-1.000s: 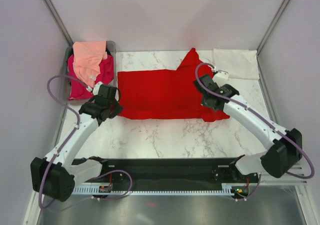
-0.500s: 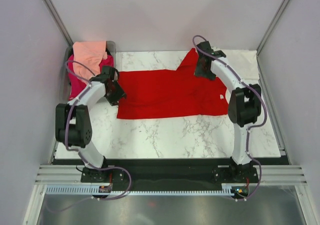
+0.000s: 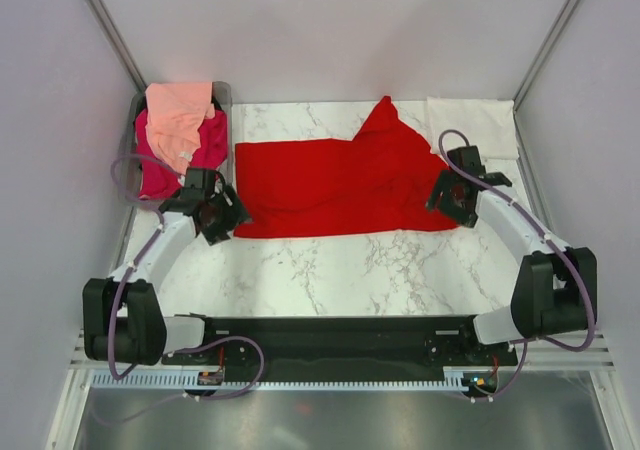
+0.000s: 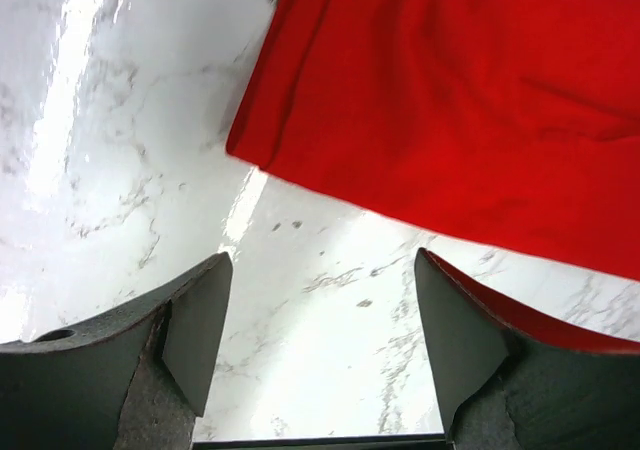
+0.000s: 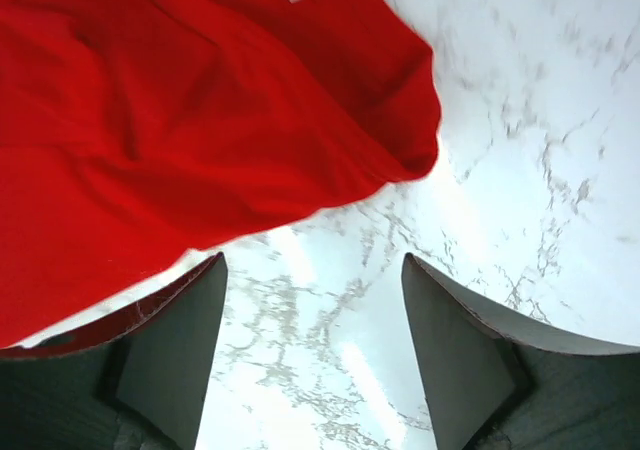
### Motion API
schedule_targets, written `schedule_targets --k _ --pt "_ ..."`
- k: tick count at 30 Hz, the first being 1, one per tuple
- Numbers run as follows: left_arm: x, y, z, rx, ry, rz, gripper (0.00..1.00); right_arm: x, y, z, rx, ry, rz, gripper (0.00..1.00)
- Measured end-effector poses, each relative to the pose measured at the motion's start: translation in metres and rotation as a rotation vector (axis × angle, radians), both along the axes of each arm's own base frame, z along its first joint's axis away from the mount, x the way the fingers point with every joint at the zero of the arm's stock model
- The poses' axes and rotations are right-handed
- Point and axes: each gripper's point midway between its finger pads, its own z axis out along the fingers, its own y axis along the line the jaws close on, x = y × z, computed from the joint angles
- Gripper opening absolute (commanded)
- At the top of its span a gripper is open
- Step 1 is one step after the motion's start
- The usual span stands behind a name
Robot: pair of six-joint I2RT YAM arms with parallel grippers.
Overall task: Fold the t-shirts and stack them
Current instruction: Fold the tshirt
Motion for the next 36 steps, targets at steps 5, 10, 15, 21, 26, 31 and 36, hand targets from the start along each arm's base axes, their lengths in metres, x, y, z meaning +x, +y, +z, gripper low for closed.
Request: schedule_targets --k 5,10,15,21,26,31,36 --pt "-0.023 0.0 -0.031 -0.006 0.051 -0.006 0.81 -0.031 -0.013 -0.061 0.068 0.13 -0.042 0.74" --pt "-0.018 -0.002 -0.045 -0.014 0.042 -0.005 0.81 -0.018 -0.021 -0.074 0.107 0.116 -0.066 0.72" --pt "-0.011 -0.003 -0.058 -0.021 0.032 0.007 0.78 -0.004 -0.034 -0.091 0.127 0.11 -0.09 0.63" --pt "0.005 -0.003 -0.07 -0.027 0.024 0.031 0.57 0.017 -0.041 -0.092 0.126 0.064 -0.079 0.26" --pt "0.02 -0.004 -0.078 -0.038 0.012 0.06 0.03 0.025 -0.039 -0.094 0.14 0.038 -0.074 0.0" --pt "0.035 -0.006 -0.072 -0.038 0.026 0.06 0.02 0.029 -0.035 -0.089 0.169 0.049 -0.063 0.0" --pt "0.054 -0.009 -0.015 -0.061 -0.043 0.053 0.02 0.059 -0.037 -0.026 0.172 -0.032 -0.057 0.0"
